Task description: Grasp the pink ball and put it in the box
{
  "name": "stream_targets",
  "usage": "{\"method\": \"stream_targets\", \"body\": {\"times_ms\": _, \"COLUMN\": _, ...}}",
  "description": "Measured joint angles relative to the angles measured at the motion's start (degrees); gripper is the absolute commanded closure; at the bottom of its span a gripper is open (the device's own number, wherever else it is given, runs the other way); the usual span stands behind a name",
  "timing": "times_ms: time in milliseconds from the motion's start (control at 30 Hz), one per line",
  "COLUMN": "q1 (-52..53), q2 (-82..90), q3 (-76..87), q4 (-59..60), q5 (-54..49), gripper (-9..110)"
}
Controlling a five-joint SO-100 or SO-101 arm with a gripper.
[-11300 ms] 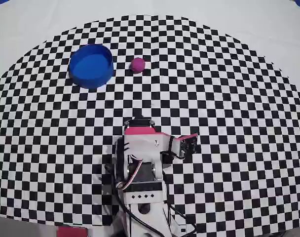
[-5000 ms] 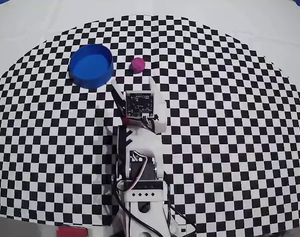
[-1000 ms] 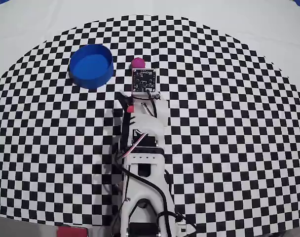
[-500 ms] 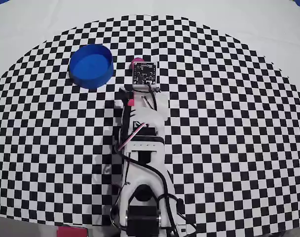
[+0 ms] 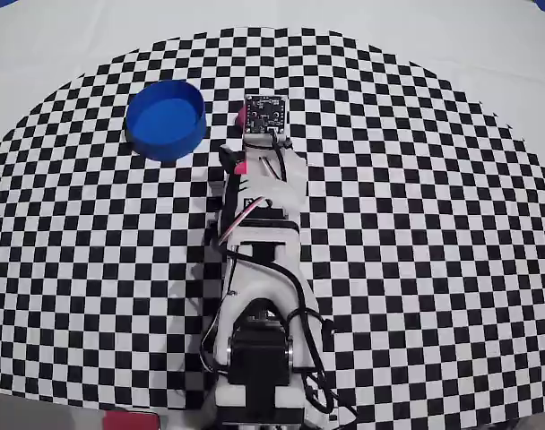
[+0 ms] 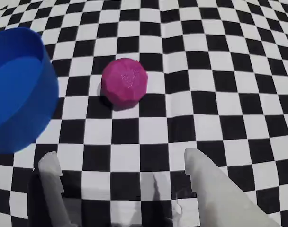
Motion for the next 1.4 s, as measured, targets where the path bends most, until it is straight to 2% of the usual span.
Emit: {"method": "stream_targets", "body": {"times_ms": 1400, "q1": 0.00, "q2": -26.98, "q3": -21.53, "q4": -2.64, "q5": 0.00, "gripper": 70}}
